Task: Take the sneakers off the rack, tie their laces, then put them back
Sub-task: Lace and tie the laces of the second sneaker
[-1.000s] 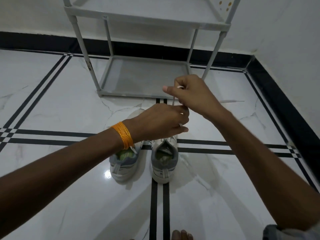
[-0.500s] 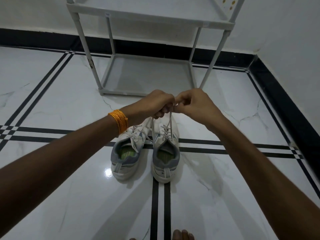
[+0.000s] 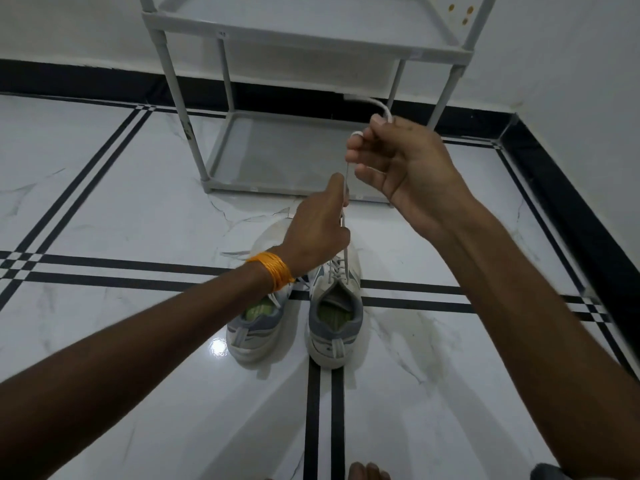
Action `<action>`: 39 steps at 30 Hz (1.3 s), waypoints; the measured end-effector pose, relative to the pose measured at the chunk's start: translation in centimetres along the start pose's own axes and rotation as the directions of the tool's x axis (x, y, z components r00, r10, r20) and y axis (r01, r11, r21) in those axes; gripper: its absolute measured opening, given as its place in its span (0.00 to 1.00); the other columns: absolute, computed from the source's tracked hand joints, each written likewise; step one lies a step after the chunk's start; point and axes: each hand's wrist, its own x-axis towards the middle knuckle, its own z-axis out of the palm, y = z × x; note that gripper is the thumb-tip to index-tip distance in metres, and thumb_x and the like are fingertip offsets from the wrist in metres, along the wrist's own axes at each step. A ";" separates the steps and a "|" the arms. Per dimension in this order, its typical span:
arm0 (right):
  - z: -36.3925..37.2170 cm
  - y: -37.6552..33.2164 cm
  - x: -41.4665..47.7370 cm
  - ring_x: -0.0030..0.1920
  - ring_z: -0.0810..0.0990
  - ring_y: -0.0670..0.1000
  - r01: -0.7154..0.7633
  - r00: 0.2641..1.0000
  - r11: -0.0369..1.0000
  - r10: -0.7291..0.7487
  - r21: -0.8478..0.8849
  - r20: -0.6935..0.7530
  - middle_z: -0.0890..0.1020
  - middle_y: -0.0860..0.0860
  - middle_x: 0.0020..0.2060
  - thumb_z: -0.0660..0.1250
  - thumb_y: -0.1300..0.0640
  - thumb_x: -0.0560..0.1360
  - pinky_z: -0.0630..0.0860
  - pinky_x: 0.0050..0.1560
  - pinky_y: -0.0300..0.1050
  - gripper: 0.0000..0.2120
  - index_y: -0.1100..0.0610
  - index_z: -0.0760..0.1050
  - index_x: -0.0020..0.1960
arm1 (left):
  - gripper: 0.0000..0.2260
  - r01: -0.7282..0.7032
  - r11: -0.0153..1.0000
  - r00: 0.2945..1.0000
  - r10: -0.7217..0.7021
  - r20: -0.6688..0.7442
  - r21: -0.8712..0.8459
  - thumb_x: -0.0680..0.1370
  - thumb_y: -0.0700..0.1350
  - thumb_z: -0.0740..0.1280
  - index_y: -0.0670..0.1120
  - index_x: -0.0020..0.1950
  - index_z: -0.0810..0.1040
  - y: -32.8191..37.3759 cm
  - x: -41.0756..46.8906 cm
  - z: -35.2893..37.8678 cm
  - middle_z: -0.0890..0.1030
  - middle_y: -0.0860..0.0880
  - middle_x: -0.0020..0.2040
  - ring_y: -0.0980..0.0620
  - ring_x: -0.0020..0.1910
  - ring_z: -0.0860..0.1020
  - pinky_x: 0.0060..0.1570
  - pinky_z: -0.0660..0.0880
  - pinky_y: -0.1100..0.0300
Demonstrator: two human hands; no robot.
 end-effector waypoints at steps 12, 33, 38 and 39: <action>-3.9 7.3 2.7 0.52 0.82 0.60 -0.241 0.861 0.823 0.426 0.514 -0.279 0.79 0.63 0.46 0.63 0.70 0.78 0.83 0.47 0.48 0.03 0.69 0.75 0.49 | 0.09 -0.183 0.962 0.971 0.209 -0.113 0.204 0.75 0.47 0.71 0.43 0.44 0.74 -0.6 -1.1 -0.2 0.78 0.47 0.33 0.54 0.29 0.67 0.32 0.65 0.62; -2.9 6.2 -2.3 0.31 0.73 0.41 -0.181 0.983 0.765 0.118 -0.618 -0.142 0.77 0.42 0.25 0.69 0.52 0.76 0.71 0.38 0.41 0.10 0.59 0.82 0.43 | 0.09 0.746 0.278 0.666 -0.338 0.665 -0.605 0.80 0.41 0.60 0.44 0.40 0.72 -0.8 1.1 -3.3 0.62 0.54 0.24 0.58 0.21 0.59 0.21 0.59 0.66; -6.0 8.2 -1.3 0.34 0.73 0.50 -0.192 0.913 0.702 -0.129 -0.686 -0.388 0.79 0.54 0.30 0.65 0.51 0.77 0.70 0.38 0.45 0.17 0.62 0.78 0.36 | 0.02 0.616 0.695 0.784 -0.500 0.367 -0.371 0.80 0.40 0.61 0.43 0.49 0.71 -3.2 0.2 -3.0 0.68 0.49 0.33 0.53 0.30 0.66 0.29 0.65 0.61; -7.4 9.1 -1.1 0.31 0.74 0.51 -0.234 0.878 0.578 -0.219 -0.782 -0.425 0.78 0.55 0.29 0.65 0.52 0.77 0.70 0.37 0.44 0.17 0.62 0.77 0.34 | 0.02 0.573 0.790 0.811 -0.509 0.290 -0.216 0.79 0.39 0.61 0.42 0.52 0.70 -4.5 -0.3 -3.0 0.71 0.47 0.36 0.51 0.32 0.68 0.31 0.66 0.59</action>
